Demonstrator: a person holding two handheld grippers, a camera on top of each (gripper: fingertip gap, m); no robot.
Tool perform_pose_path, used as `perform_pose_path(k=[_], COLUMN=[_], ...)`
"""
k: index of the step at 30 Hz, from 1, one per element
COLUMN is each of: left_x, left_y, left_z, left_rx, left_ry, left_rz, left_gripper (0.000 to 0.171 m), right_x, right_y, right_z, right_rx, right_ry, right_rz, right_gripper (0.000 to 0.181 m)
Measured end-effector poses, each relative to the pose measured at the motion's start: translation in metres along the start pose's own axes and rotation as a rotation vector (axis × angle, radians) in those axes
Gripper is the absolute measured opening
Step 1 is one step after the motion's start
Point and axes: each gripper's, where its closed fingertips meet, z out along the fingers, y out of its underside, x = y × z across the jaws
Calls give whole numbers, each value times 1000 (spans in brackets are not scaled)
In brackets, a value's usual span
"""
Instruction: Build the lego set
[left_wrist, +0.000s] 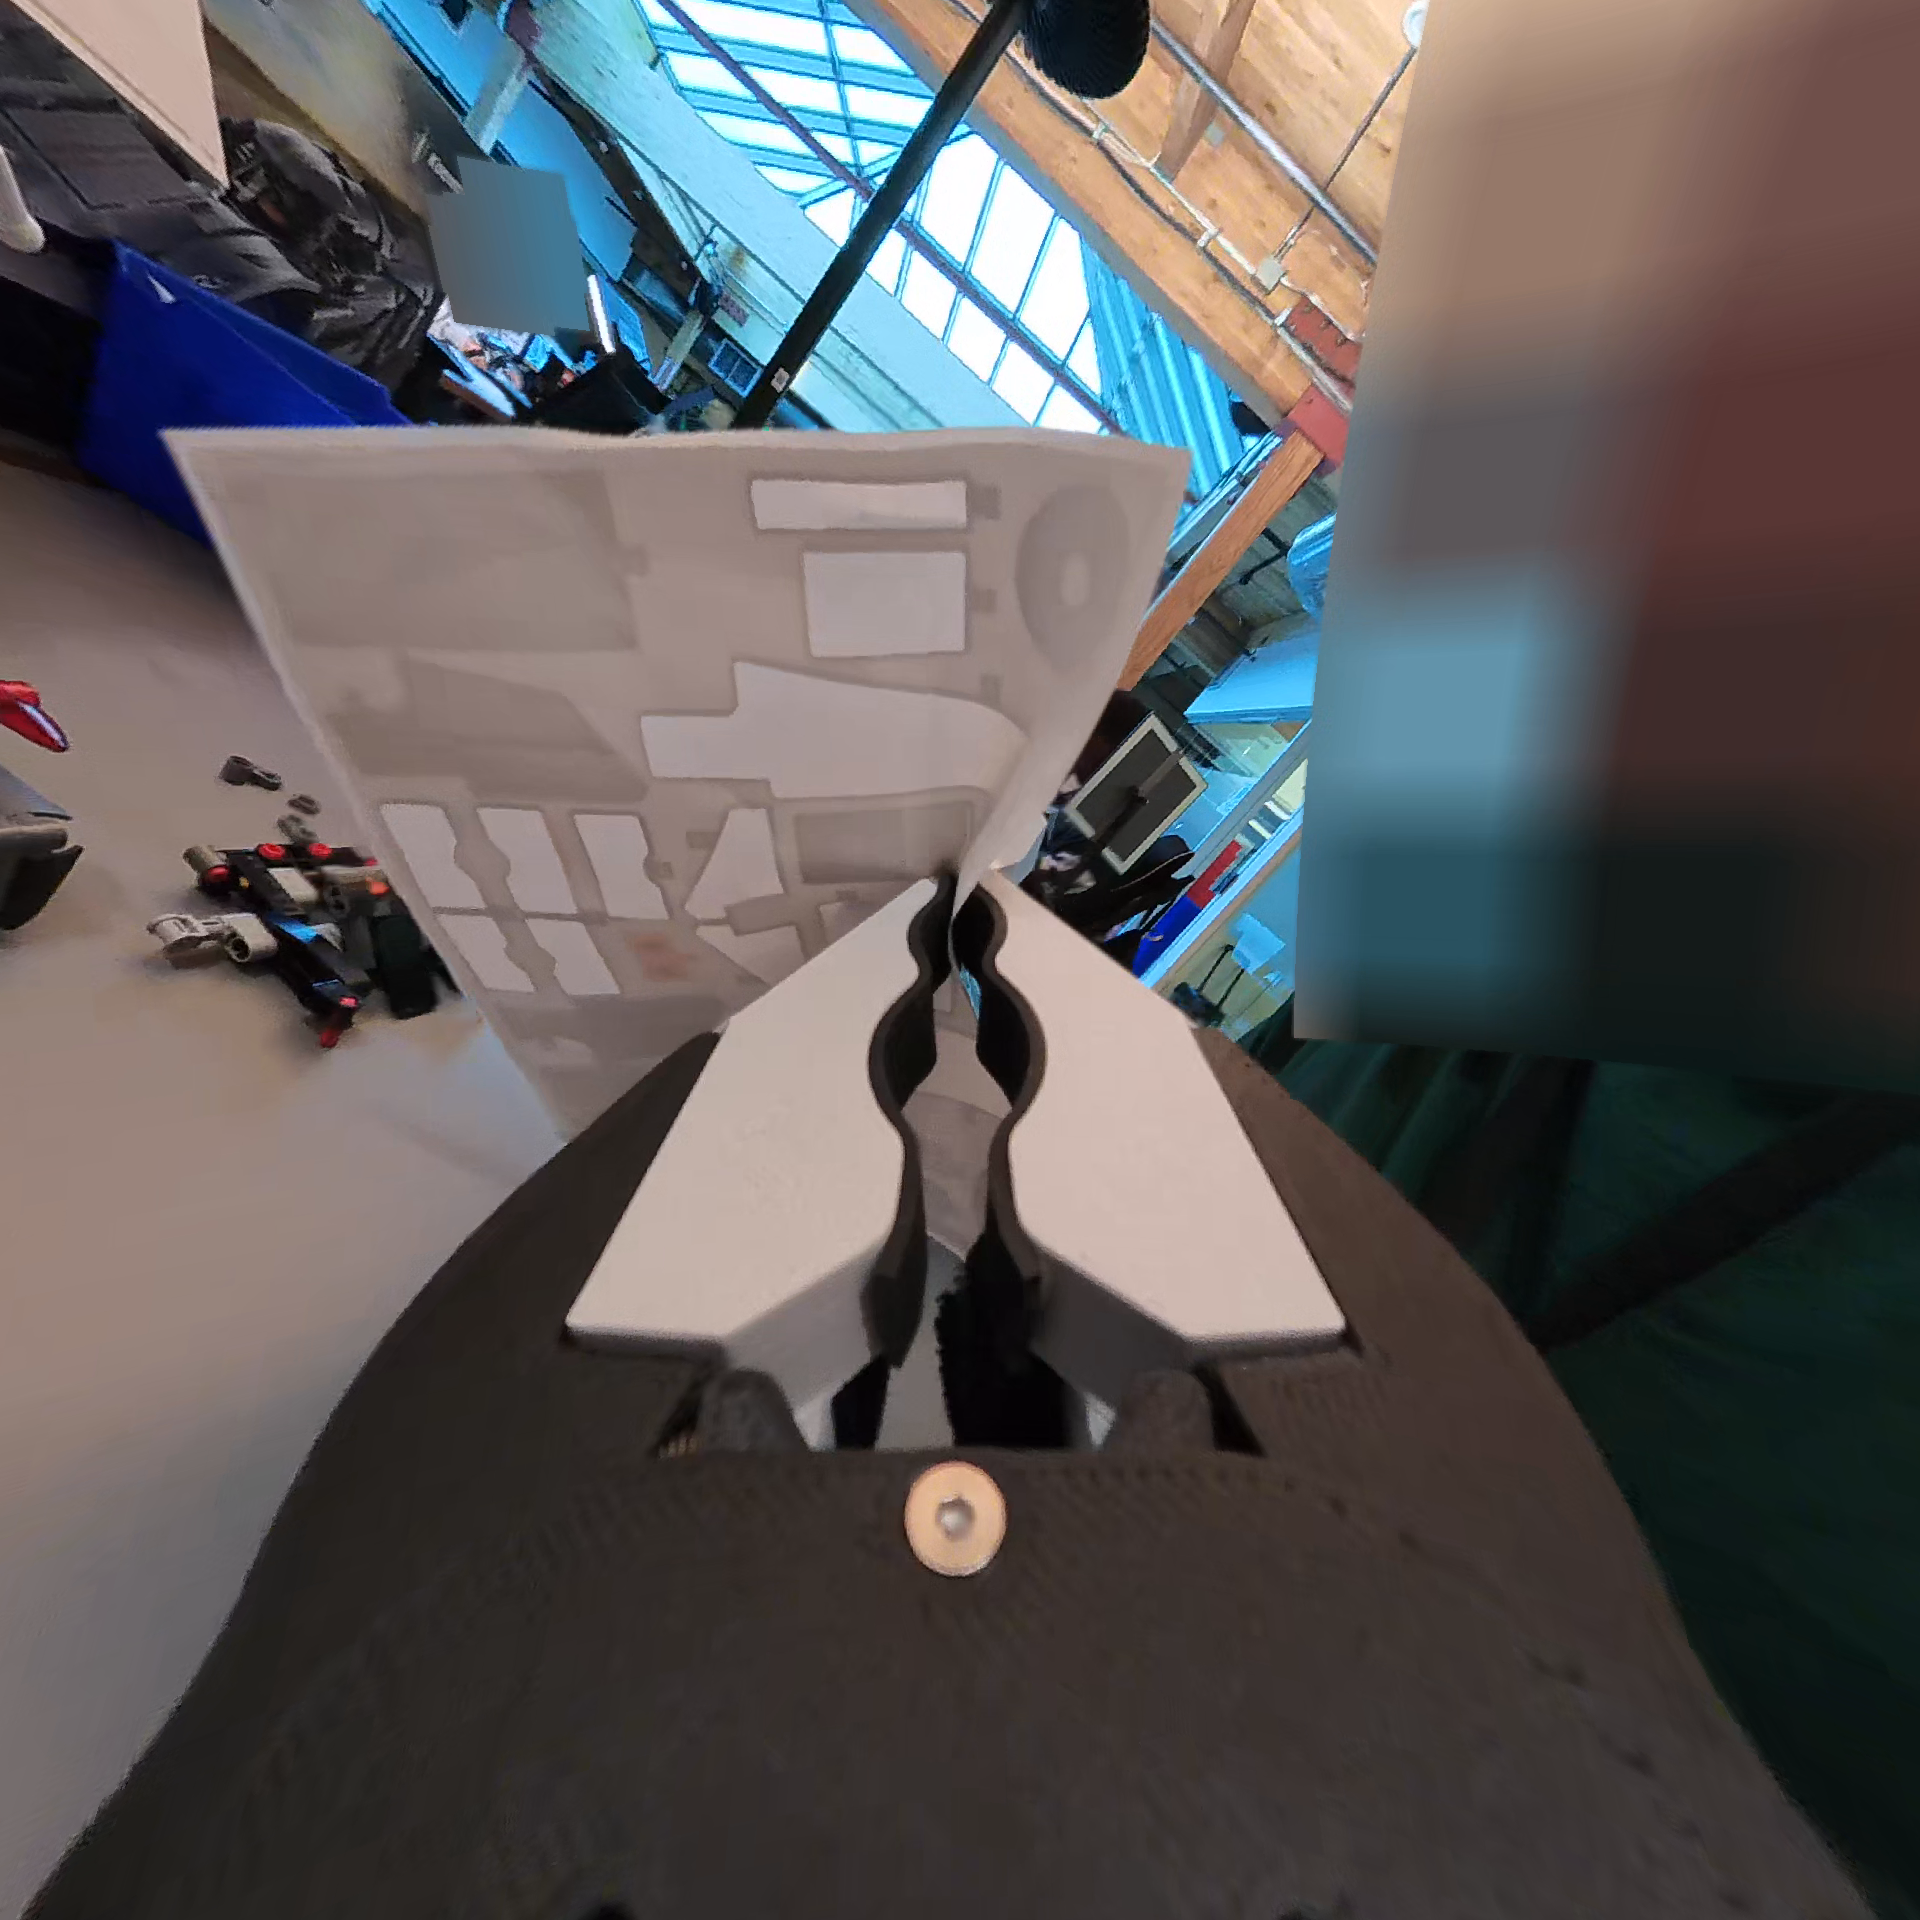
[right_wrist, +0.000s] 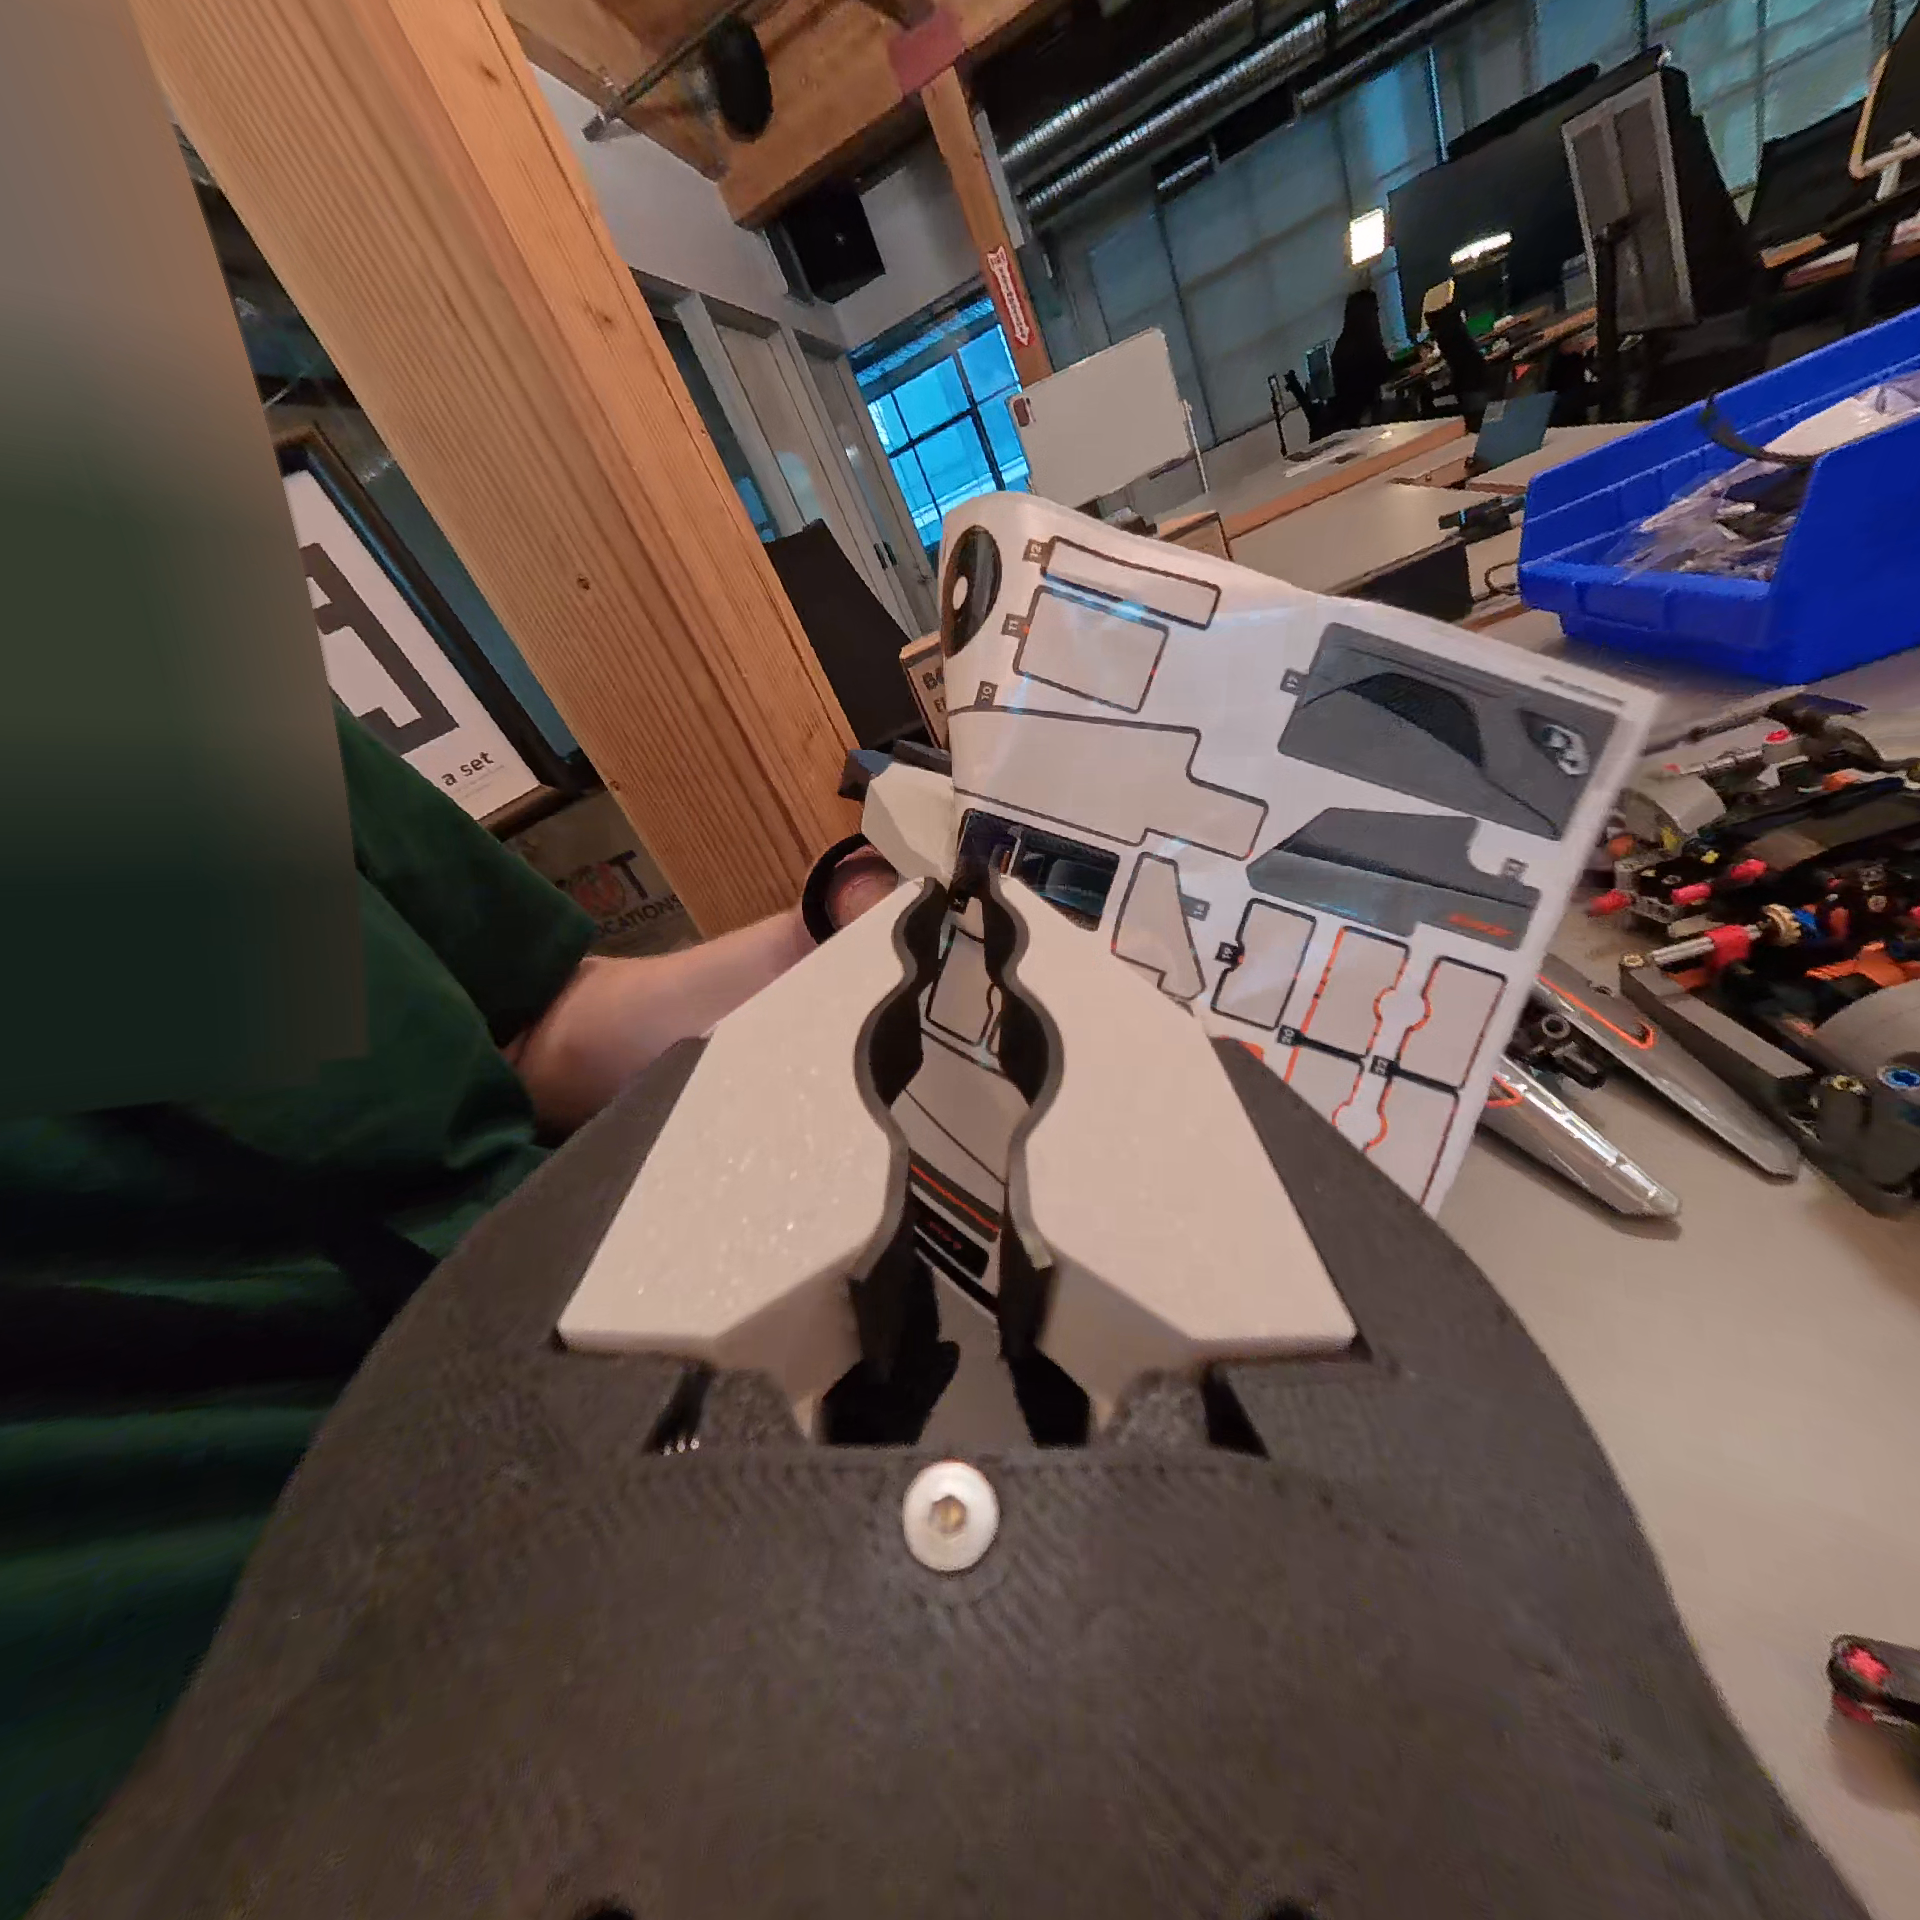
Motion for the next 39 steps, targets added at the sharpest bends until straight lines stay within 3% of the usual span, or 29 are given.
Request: perform_pose_path(k=[9, 16, 25, 30, 33, 36, 39], left_x=[0, 0, -7, -30, -46, -69, -74], left_y=[9, 9, -3, -5, -1, 6, -11], left_z=[-1, -1, -18, -60, -97, -137, -165], left_rx=[-98, -82, -25, -58, -105, -220, -195], left_ry=[-10, -7, -52, -259, -406, -646, -799], left_rz=[60, 69, 35, 48, 47, 156, 242], left_gripper=[0, 0, 0, 0, 0, 22, 40], right_x=[-2, -1, 16, 17, 23, 27, 33], right_y=[3, 3, -15, -29, -24, -14, -4], right_z=[-1, -1, -26, -59, -85, -105, -119], right_rx=[1, -6, 59, 87, -1, -135, -302], right_ry=[-48, -21, 98, 189, 353, 531, 723], right_rz=[40, 16, -12, -59, -190, -368, -618], right_gripper=[0, 0, 0, 0, 0, 0, 0])
